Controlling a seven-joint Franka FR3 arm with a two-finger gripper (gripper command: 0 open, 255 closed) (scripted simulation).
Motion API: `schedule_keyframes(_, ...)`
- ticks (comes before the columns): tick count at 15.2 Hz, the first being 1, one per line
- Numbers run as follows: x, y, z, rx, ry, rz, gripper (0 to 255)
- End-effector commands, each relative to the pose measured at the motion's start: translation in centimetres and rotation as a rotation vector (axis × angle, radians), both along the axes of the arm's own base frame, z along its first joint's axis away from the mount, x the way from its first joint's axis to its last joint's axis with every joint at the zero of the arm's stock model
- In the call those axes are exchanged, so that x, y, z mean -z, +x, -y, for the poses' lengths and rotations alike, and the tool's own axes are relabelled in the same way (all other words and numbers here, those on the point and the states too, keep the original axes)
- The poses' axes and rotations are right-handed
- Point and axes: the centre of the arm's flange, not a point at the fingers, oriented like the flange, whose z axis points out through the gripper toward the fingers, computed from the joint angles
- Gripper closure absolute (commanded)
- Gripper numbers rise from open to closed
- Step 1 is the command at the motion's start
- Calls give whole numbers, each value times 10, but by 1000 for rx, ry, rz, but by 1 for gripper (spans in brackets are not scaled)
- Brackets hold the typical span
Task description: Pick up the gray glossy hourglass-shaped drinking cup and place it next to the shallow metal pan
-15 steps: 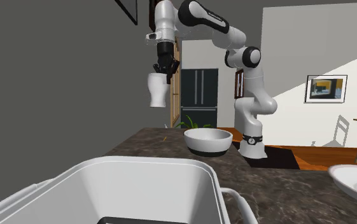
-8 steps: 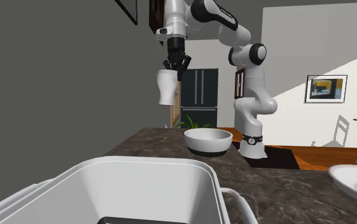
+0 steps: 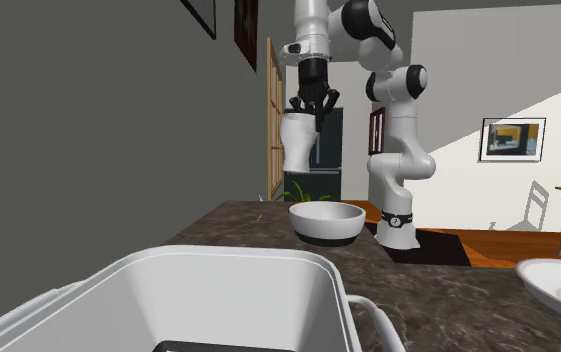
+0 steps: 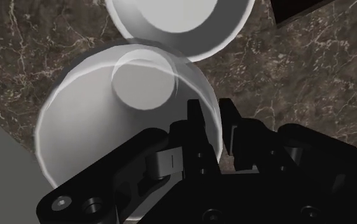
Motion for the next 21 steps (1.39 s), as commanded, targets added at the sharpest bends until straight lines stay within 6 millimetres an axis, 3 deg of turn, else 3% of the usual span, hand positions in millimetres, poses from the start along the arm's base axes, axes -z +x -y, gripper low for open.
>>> schedule_keyframes(1,2,-3,-27,1,-1,0,255)
schedule_keyframes(21,33,-28,-288,1,-1,0,255)
